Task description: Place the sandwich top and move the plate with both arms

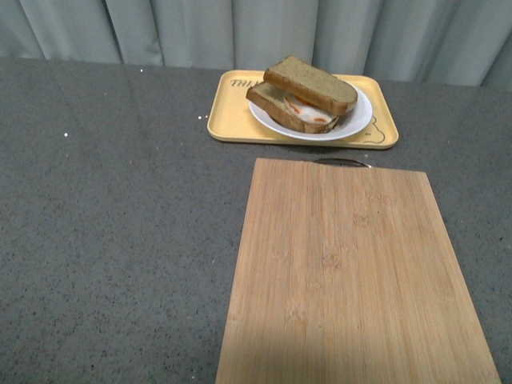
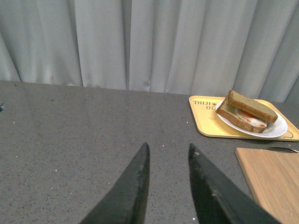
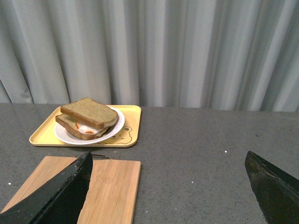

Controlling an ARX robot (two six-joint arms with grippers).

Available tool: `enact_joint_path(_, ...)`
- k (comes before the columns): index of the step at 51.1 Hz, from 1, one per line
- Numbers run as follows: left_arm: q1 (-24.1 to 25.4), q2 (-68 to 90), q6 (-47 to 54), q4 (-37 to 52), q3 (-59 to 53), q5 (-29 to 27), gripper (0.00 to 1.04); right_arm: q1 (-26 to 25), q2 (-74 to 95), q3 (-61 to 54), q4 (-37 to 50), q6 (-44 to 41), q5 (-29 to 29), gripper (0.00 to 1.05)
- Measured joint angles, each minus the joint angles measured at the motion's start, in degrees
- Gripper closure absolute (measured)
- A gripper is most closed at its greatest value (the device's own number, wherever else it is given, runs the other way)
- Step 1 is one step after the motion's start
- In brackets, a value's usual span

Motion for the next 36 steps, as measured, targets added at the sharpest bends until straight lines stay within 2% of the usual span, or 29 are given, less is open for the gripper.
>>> enact_joint_path(8,0.0,0.0,0.0,0.0,0.0,0.0,0.38,0.0,0.0,0.0,0.0,-0.02,0.0,0.09)
enact_joint_path(17,0.0,0.0,0.0,0.0,0.0,0.0,0.08,0.0,0.0,0.0,0.0,0.0,0.0,0.09)
enact_joint_path(19,0.0,0.0,0.04,0.0,0.0,0.0,0.05,0.0,0.0,0.02,0.0,-0.02,0.0,0.09)
enact_joint_path(36,0.0,0.0,0.02,0.0,0.0,0.0,0.07,0.0,0.0,0.0,0.0,-0.02,-0.02,0.09)
